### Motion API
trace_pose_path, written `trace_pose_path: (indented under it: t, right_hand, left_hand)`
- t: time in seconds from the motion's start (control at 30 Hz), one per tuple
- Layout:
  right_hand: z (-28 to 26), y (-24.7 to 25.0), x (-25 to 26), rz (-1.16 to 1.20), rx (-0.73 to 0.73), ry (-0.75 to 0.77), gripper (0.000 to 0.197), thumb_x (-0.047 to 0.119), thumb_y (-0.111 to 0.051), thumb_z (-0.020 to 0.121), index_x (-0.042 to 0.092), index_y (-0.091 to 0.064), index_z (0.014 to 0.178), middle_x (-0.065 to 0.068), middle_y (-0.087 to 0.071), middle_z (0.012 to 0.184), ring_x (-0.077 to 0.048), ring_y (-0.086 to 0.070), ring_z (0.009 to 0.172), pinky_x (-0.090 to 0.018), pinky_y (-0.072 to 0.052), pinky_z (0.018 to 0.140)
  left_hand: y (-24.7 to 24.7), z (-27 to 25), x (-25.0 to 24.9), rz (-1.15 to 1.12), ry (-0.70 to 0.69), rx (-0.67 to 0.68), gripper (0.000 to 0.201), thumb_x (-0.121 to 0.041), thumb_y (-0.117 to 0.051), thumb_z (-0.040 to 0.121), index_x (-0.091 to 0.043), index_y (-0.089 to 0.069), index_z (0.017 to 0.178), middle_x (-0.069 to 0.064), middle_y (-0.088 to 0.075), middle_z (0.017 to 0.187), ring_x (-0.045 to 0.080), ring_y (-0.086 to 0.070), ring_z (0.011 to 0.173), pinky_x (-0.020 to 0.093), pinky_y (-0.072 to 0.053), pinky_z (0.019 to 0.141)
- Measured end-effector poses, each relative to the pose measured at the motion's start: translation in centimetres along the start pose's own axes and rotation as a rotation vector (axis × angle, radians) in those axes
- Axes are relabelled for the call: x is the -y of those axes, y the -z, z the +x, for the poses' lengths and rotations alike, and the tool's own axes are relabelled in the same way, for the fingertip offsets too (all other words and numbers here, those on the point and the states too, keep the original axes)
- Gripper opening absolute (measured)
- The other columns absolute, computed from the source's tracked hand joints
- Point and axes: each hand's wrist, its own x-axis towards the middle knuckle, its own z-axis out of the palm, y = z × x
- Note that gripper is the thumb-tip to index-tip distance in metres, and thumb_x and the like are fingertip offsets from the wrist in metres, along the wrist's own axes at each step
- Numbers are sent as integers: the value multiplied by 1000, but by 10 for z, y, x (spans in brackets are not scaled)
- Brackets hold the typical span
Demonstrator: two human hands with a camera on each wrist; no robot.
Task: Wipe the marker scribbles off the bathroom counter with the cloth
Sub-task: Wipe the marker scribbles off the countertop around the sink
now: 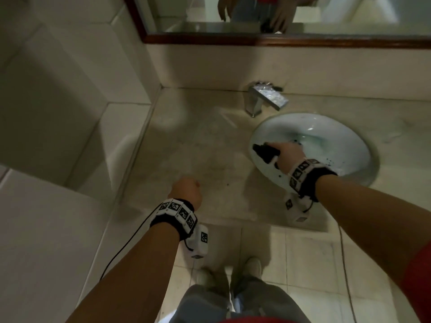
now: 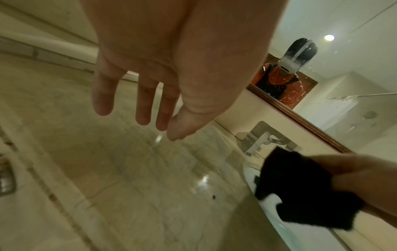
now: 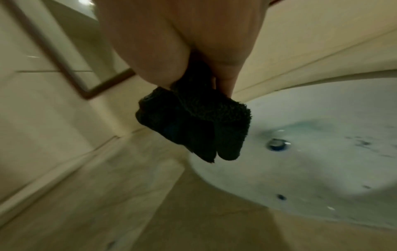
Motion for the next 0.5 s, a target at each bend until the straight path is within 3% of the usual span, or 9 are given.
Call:
trace_pose_path:
  t: [0.07,0.13,0.27,0.4,0.5]
  right_hand:
    - [3,-17,19,-26,-30,169,50,-3,-52,88,22,-60,131,-9,-62,129,-31,-55,122,-40,-39,108]
    - [1,-36,44,-121,33,335,61,-10,-52,84,23,-56,135,-8,-56,137,-30,-49,128,-38,-34,112]
    - [-7,-87,83,-445,133,619,54,5,-57,91,27,-50,140,-1,-40,152,-29,-29,143,-44,-25,117]
    - [-12,-128,78,-678,394,583,55,8,-48,97,38,-42,143,6,-19,160,-29,-7,148,-48,-37,110]
    - [-14,-125,60,-811,451,558,52,12,-46,99,37,-40,144,6,-12,162,-27,0,149,-43,-32,114]
  left_hand:
    - [3,2,2,-21,-25,2,37,-7,-53,89,-19,-64,122,8,-61,126,29,-60,109,39,-52,93]
    - [6,2,11,-33,-34,-11,37,-8,-53,89,-21,-64,121,7,-61,125,28,-60,108,40,-52,92]
    - [11,3,36,-28,-27,-41,36,-9,-52,88,-22,-63,120,7,-57,127,28,-57,111,41,-50,95]
    - [9,10,60,-38,-26,2,35,-10,-54,87,-20,-62,120,9,-58,125,30,-58,109,42,-51,92]
    - [3,11,64,-17,-18,35,36,-10,-55,87,-21,-62,120,9,-58,126,30,-58,109,41,-51,93]
